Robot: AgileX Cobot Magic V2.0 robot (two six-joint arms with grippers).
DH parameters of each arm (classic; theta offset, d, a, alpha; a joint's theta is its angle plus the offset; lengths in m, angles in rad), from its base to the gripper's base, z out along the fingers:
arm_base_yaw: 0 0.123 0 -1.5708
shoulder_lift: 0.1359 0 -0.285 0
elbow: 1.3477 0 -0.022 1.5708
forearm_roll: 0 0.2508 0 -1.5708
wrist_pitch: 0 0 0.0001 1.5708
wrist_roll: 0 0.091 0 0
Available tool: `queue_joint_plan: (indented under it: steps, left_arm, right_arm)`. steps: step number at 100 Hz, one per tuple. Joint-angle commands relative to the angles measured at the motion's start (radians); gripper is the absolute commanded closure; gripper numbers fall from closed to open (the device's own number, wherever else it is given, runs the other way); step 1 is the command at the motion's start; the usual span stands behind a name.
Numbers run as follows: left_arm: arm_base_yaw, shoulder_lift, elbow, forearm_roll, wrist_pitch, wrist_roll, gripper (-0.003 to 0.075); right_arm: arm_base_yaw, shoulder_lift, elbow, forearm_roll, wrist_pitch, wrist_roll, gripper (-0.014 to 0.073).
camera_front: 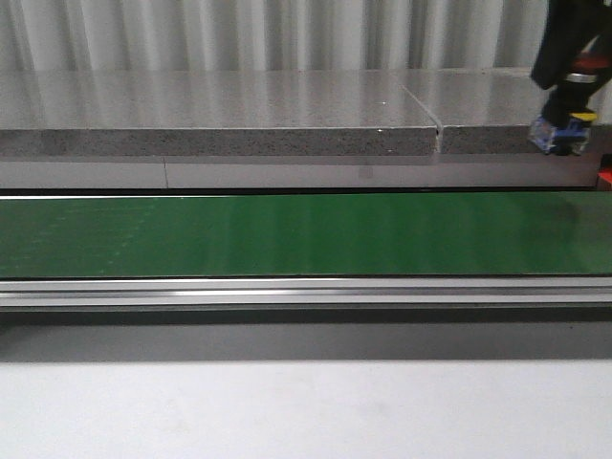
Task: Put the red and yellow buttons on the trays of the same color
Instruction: 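Lower the red button into the red tray and open the right gripper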
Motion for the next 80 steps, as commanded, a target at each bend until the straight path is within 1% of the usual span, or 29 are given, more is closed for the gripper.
queue_joint_plan:
  steps: [1,13,43,55,67,80]
  left_arm:
    - [-0.010,0.004,-0.028,-0.013,-0.065,-0.011,0.0741]
    - [-0.010,0.004,-0.028,-0.013,-0.065,-0.011,0.0741]
    - [-0.010,0.004,-0.028,-0.013,-0.065,-0.011,0.0741]
    - [-0.010,0.004,-0.028,-0.013,-0.065,-0.011,0.0741]
    - [-0.010,0.004,-0.028,-0.013,-0.065,-0.011,0.0741]
    - [-0.010,0.004,-0.028,-0.013,-0.065,-0.011,0.0741]
  right_arm:
    - [-0.079,-0.051,-0.035,0.023,-0.041,0.034,0.0475]
    - [-0.177,-0.051,-0.035,0.023,-0.059,0.068,0.0475]
    - [-0.387,-0.049,-0.035,0.023,-0.141,0.076,0.0475]
    - [-0.444,-0.049,-0.035,0.023,-0.175,0.101,0.0475]
    - [-0.496,-0.044,-0.035,0.023,-0.208,0.175,0.0475]
    - [-0.538,-0.021,-0.035,0.023,-0.234,0.204,0.0500]
